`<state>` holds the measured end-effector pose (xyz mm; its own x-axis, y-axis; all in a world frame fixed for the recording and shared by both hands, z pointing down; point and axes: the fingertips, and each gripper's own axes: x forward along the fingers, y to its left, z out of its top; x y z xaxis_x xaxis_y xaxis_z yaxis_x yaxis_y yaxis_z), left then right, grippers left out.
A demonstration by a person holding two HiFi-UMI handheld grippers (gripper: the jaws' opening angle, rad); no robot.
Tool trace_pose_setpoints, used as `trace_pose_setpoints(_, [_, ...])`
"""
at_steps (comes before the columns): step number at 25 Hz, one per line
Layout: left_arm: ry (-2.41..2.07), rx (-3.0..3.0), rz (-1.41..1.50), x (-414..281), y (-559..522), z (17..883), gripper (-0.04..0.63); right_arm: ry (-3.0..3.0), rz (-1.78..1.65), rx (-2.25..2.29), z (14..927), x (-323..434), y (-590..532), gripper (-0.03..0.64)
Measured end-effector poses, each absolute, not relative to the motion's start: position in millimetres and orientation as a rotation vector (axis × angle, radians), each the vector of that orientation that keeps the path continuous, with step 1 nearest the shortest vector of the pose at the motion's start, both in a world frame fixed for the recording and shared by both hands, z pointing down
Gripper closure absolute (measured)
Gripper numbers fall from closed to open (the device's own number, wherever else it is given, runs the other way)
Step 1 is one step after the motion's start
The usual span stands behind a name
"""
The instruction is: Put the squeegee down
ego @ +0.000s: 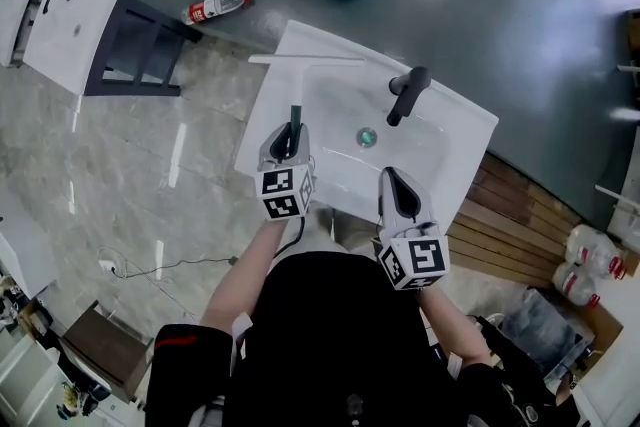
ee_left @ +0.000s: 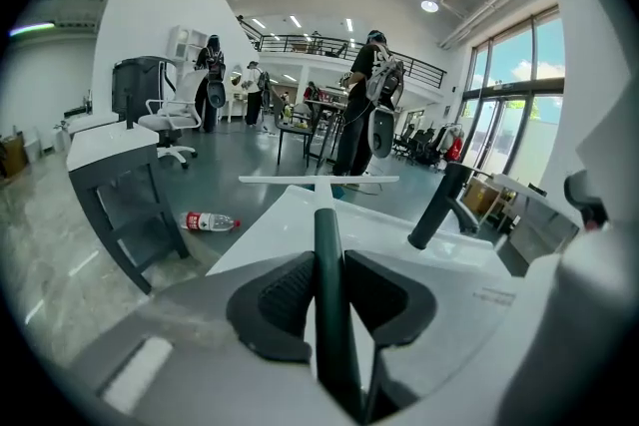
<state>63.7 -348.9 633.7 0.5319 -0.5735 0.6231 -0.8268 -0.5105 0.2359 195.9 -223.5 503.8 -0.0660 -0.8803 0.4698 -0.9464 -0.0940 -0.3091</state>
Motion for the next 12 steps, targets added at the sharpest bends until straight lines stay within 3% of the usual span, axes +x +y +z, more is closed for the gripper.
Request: trace_pose_setpoints(12, [-1.183, 2.158, 0.731, 78.4, -372.1, 676.1, 0.489, -2.019, 0.935, 2.027, 520.9, 208.2, -239.6, 0.615])
